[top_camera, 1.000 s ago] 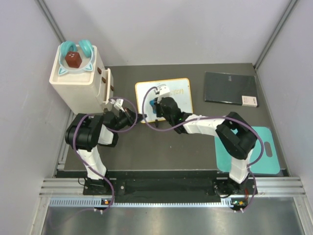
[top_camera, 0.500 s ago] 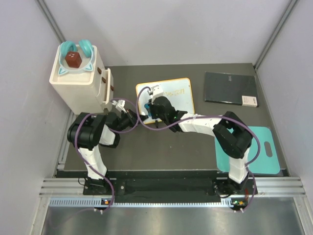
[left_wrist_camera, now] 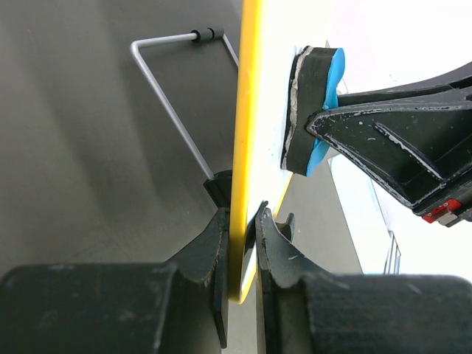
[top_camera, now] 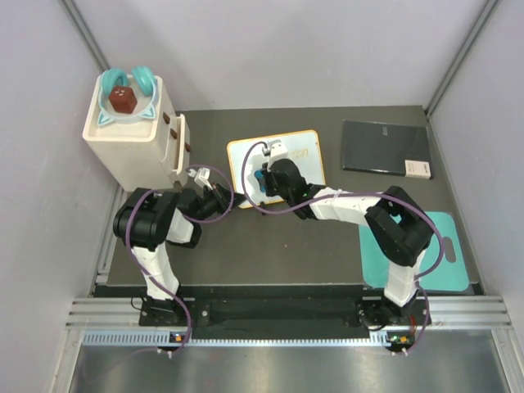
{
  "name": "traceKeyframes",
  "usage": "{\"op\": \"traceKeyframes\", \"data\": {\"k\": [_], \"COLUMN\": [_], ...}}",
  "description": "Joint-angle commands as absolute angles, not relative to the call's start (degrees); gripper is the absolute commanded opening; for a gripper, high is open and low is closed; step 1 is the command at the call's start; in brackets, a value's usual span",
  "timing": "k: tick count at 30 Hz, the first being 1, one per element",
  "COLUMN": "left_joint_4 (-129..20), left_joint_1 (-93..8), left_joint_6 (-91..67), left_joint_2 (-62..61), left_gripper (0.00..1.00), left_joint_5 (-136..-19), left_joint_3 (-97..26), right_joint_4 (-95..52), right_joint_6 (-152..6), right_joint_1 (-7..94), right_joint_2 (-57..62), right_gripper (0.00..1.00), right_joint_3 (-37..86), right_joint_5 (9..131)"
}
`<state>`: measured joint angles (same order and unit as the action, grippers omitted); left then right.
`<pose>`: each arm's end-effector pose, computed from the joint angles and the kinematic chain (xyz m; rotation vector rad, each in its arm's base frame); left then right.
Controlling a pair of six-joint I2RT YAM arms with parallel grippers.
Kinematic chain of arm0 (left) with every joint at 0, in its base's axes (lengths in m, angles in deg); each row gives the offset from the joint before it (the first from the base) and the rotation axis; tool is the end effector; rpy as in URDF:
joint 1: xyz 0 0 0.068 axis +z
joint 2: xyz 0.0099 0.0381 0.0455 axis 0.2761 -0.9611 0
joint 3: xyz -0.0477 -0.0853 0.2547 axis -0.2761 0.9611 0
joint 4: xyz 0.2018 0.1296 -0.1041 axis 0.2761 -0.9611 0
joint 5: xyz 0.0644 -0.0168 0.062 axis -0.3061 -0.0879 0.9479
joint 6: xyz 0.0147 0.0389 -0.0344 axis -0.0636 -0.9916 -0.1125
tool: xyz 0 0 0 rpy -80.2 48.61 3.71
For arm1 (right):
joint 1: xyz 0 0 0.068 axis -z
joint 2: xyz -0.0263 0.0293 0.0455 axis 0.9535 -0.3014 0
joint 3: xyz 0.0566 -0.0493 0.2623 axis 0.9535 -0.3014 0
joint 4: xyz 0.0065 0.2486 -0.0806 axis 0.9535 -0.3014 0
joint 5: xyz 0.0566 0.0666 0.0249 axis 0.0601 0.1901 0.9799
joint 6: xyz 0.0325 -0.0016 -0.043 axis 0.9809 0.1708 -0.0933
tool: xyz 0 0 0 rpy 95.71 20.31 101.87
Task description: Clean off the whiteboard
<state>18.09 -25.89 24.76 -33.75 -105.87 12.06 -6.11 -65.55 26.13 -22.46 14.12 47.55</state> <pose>0.2827 -0.0707 0.1102 -0.1146 1.8767 -1.2719 0.2930 0.2938 0.2054 -0.4046 1.9923 0.4158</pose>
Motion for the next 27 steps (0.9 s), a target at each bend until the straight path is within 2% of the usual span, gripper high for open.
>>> {"op": "traceKeyframes", "data": {"k": [1, 4, 10, 18, 22, 27], "left_joint_4": [6.76, 6.94, 7.64, 8.78, 9.40, 8.96], "left_joint_1": [-25.96, -25.96, -25.96, -25.87, -25.96, -25.87], "left_joint_6": [22.35, 22.44, 22.53, 22.88, 23.05, 23.05], "left_joint_2": [-36.24, -36.51, -36.51, -37.47, -37.48, -37.48], "left_gripper": [0.00, 0.00, 0.00, 0.00, 0.00, 0.00], "left_joint_5": [-101.57, -101.74, -101.92, -102.36, -102.45, -102.36], "left_joint_3": [14.13, 14.13, 14.75, 15.19, 15.54, 15.36], "right_joint_4": [-15.01, -15.10, -14.74, -16.15, -15.63, -14.56], "right_joint_6": [-67.40, -64.34, -58.44, -57.48, -56.15, -58.17], "right_joint_1": [26.14, 26.92, 35.27, 43.18, 48.71, 50.31], "right_joint_2": [-24.79, -25.23, -25.23, -20.23, -17.94, -16.97], "right_gripper": [0.00, 0.00, 0.00, 0.00, 0.00, 0.00], "right_joint_3": [11.31, 11.13, 9.91, 6.22, 2.97, 2.43], "right_joint_5": [44.69, 45.22, 48.74, 44.96, 45.84, 49.09]}}
